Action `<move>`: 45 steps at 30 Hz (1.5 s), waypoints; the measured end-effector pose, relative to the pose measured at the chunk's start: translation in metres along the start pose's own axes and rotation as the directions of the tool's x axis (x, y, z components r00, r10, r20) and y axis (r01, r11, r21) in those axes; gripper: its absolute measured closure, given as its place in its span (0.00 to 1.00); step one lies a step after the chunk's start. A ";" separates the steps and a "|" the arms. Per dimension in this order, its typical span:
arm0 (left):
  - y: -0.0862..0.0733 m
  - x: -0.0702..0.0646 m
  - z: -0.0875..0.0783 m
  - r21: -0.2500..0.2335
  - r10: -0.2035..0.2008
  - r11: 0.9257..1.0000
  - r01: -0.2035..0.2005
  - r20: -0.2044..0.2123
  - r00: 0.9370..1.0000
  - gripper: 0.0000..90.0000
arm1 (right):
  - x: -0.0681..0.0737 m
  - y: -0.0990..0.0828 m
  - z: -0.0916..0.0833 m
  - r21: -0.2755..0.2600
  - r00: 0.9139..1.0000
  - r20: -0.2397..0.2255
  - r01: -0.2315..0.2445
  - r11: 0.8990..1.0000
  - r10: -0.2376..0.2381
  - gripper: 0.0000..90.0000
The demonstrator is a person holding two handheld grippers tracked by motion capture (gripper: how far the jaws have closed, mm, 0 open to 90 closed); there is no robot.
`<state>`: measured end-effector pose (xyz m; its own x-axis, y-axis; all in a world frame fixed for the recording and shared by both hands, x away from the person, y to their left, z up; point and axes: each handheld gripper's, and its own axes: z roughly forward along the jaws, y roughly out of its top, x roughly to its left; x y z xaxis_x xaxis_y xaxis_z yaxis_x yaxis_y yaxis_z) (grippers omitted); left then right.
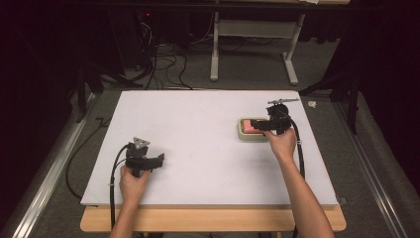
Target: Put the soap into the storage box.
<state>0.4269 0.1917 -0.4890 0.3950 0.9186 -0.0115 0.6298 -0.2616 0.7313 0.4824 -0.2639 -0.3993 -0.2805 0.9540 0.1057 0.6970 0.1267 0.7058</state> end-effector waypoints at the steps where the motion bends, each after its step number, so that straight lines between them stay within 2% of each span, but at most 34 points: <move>1: 0.000 0.000 0.000 0.000 0.000 1.000 0.000 0.000 1.000 0.18 | 0.000 0.000 -0.002 -0.002 1.000 -0.001 0.005 1.000 -0.005 0.16; 6: 0.000 0.000 0.000 0.000 0.000 1.000 0.000 0.000 1.000 0.18 | -0.001 0.000 -0.009 -0.016 1.000 -0.006 0.014 1.000 -0.014 0.16; 13: 0.000 0.000 0.000 0.000 0.000 1.000 0.000 0.000 1.000 0.18 | -0.005 -0.003 -0.024 -0.062 1.000 -0.011 0.007 0.998 -0.007 0.17; 24: 0.000 0.000 0.000 0.000 0.000 1.000 0.000 0.000 1.000 0.18 | -0.013 -0.012 -0.036 -0.081 1.000 -0.016 -0.003 0.997 0.002 0.18; 34: 0.000 0.000 0.000 0.000 0.001 1.000 -0.001 -0.001 1.000 0.18 | -0.015 -0.018 -0.052 -0.124 1.000 -0.018 0.001 0.992 -0.003 0.18; 45: 0.000 0.000 0.000 -0.001 0.001 1.000 -0.001 -0.001 1.000 0.18 | -0.022 -0.026 -0.064 -0.150 1.000 -0.023 -0.019 0.989 0.015 0.18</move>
<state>0.4268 0.1915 -0.4890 0.3947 0.9187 -0.0104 0.6288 -0.2619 0.7322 0.4283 -0.3058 -0.3755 -0.2852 0.9492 0.1329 0.5955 0.0668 0.8006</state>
